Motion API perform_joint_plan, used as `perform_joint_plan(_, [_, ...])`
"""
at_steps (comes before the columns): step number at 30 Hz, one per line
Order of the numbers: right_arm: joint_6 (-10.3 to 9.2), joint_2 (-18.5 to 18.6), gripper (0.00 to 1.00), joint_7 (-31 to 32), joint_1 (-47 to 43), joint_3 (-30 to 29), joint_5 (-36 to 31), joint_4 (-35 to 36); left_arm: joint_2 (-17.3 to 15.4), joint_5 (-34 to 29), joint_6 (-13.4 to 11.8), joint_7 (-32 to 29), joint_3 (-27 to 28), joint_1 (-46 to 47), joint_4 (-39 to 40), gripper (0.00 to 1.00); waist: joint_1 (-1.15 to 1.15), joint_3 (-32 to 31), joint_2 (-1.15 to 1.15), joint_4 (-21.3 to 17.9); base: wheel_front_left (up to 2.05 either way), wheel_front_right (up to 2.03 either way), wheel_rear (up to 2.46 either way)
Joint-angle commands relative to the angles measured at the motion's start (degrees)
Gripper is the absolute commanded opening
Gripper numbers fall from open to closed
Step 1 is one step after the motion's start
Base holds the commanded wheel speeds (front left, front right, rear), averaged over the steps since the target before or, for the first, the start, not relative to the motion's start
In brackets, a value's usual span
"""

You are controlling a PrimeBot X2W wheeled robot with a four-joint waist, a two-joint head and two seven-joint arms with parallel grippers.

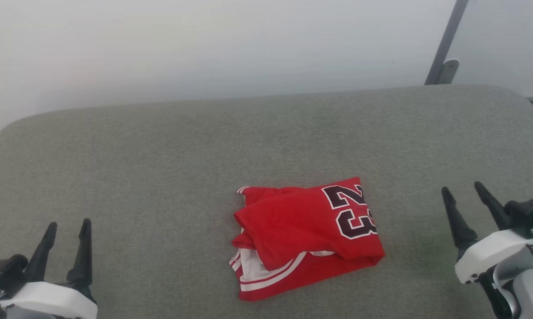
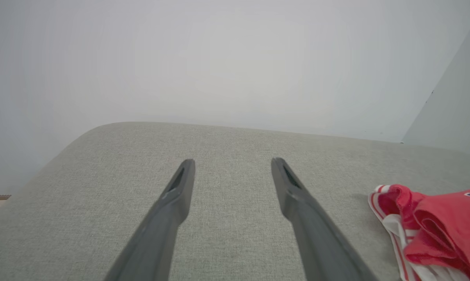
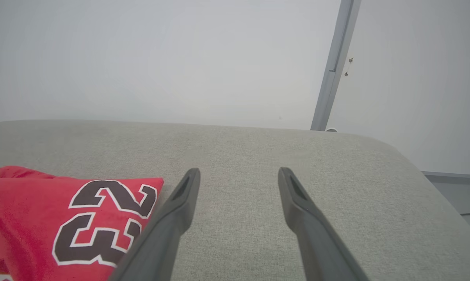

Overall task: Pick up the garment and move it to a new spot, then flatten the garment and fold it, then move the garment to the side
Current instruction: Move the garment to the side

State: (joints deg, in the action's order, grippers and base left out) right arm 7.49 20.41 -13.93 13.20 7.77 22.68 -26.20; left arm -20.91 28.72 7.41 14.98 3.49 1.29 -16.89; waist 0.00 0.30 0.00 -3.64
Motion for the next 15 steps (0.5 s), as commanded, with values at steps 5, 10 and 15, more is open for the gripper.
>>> perform_joint_plan(5, [0.0, -0.02, 1.0, 2.02, 0.34, 1.92, 0.82, 0.81, -0.11, -0.17, 0.06, 0.21, -1.0, 0.93, 0.09, 1.0, 0.0, 0.39, 0.0, 1.55, 0.0, 0.0, 0.0])
perform_joint_plan(10, [0.0, 0.41, 1.0, 6.63, 2.2, 5.86, 3.27, 2.2, 0.44, -0.44, 0.06, 0.21, -2.52, 2.18, 0.31, 1.0, 0.0, 1.5, 0.0, 3.88, 0.0, 0.0, 0.0])
perform_joint_plan(15, [0.0, 1.98, 1.0, 13.68, 4.53, 9.86, 6.45, 2.95, 1.25, -0.65, 0.06, 0.2, -4.44, 3.67, 0.21, 1.0, 0.0, 2.58, 0.0, 6.54, 0.0, 0.0, 0.0])
